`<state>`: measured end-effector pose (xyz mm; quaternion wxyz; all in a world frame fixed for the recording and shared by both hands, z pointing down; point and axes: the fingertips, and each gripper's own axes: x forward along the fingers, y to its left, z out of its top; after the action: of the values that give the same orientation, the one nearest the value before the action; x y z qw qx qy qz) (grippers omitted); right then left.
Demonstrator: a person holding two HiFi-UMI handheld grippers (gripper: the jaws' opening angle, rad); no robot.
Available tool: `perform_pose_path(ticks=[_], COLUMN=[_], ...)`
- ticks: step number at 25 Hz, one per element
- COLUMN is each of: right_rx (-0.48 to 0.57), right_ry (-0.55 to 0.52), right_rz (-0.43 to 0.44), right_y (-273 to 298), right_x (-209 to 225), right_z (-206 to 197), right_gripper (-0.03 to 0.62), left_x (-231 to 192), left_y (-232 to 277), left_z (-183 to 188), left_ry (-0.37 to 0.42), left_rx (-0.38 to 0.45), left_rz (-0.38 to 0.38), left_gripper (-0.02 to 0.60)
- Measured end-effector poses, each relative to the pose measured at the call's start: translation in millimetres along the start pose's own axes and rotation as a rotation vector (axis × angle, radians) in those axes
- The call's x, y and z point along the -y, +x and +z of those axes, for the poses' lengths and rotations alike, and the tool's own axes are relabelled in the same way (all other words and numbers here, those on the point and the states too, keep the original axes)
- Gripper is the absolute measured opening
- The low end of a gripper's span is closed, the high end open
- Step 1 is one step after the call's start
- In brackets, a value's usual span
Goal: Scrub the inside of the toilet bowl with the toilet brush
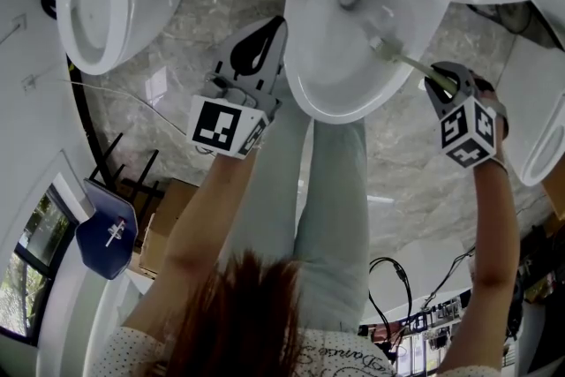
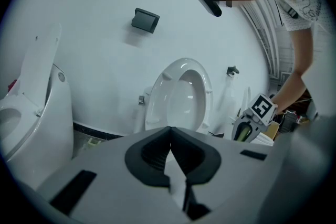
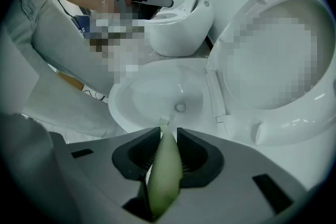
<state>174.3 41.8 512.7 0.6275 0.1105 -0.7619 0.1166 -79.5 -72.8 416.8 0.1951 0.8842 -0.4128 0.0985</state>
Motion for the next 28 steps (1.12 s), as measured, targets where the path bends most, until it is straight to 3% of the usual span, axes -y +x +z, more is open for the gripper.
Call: perform_pose_path(ticks=[10, 22, 28], right_rx=[-0.026, -0.039, -0.019], right_ry=[-0.112, -0.078, 0.026], right_rz=[-0.02, -0.11, -0.145], right_y=[2.8, 6.5, 9.4], right_x=[15.3, 49.3, 62.6], right_z=[6.1, 9.3, 8.5], right_gripper=[0.109, 0.107, 0.107], left_x=[-8.8, -10.4, -10.6], left_y=[4.0, 3.1, 5.4], left_z=[-1.0, -2.3, -4.4], left_ry=[-0.004, -0.014, -0.017], left_rx=[-0.008, -0.009, -0.008], left_rz=[-0.004, 0.005, 0.006], left_gripper=[0.002, 0.002, 0.002])
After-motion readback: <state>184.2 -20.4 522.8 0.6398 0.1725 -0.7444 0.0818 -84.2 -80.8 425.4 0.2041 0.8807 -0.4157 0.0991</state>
